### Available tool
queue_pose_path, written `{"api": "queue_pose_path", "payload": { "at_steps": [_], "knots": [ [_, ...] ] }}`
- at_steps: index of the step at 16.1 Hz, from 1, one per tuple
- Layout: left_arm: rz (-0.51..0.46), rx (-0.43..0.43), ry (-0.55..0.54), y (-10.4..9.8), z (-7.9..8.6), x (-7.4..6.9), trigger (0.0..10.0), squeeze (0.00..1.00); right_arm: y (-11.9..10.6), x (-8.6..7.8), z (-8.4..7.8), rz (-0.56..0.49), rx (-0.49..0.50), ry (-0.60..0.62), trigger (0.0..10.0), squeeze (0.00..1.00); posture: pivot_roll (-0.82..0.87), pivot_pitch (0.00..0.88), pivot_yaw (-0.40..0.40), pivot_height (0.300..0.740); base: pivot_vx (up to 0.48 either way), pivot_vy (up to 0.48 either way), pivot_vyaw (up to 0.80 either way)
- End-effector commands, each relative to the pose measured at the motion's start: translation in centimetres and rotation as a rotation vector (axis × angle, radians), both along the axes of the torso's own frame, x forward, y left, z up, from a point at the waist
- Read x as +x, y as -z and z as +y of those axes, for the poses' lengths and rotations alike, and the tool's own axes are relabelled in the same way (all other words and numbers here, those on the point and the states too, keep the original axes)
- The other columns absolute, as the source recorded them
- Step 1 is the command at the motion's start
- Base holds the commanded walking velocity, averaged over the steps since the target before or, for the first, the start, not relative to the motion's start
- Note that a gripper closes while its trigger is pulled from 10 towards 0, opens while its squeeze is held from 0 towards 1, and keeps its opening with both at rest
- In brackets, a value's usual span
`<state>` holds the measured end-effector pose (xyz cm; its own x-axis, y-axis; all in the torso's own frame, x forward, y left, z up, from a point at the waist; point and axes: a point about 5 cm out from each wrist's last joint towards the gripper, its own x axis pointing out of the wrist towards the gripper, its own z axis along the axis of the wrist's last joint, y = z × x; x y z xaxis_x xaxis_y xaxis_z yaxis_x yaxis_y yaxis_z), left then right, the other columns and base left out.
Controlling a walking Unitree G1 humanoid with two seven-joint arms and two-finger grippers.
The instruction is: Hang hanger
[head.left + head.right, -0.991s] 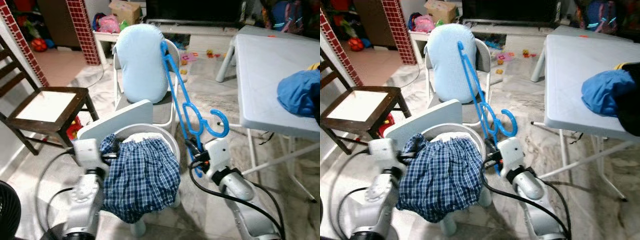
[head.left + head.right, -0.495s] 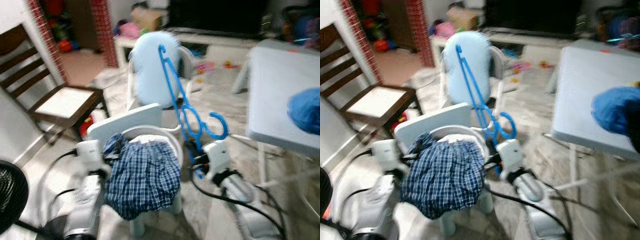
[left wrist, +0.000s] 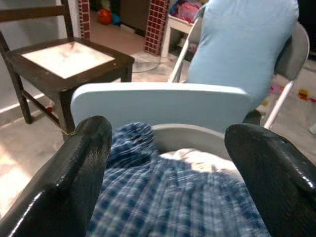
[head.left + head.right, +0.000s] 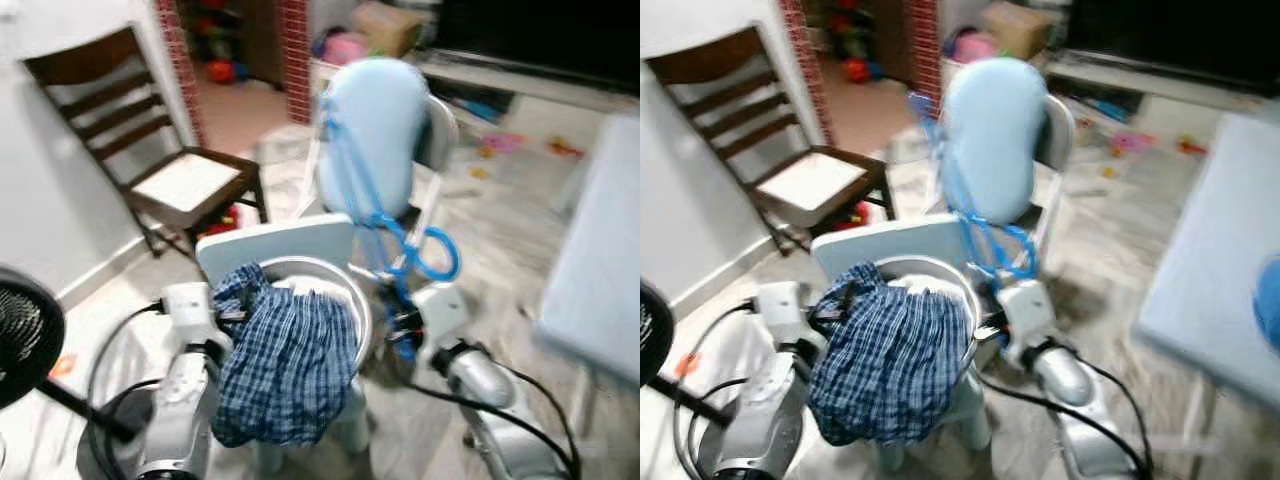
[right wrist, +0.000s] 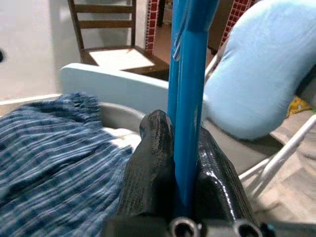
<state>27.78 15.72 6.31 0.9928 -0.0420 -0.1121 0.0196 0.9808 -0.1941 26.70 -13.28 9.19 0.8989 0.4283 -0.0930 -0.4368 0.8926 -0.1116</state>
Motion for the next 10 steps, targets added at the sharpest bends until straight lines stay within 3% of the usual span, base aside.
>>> {"api": "queue_pose_path", "payload": {
  "at_steps": [1,10],
  "knots": [
    [-0.019,0.019,-0.03,-0.59,1.19,0.13,10.0,0.0,-0.69,0.25,0.89,-0.029,0.02,-0.02,10.0,0.0,-0.06,0.035,0.004,0.74,0.0,0.0,0.42],
    [-0.039,0.017,-0.004,-0.7,0.94,-0.04,10.0,0.0,-0.78,0.34,0.66,-0.035,0.039,0.01,10.0,0.0,-0.05,0.043,-0.001,0.74,0.0,0.0,0.0]
  ]
}}
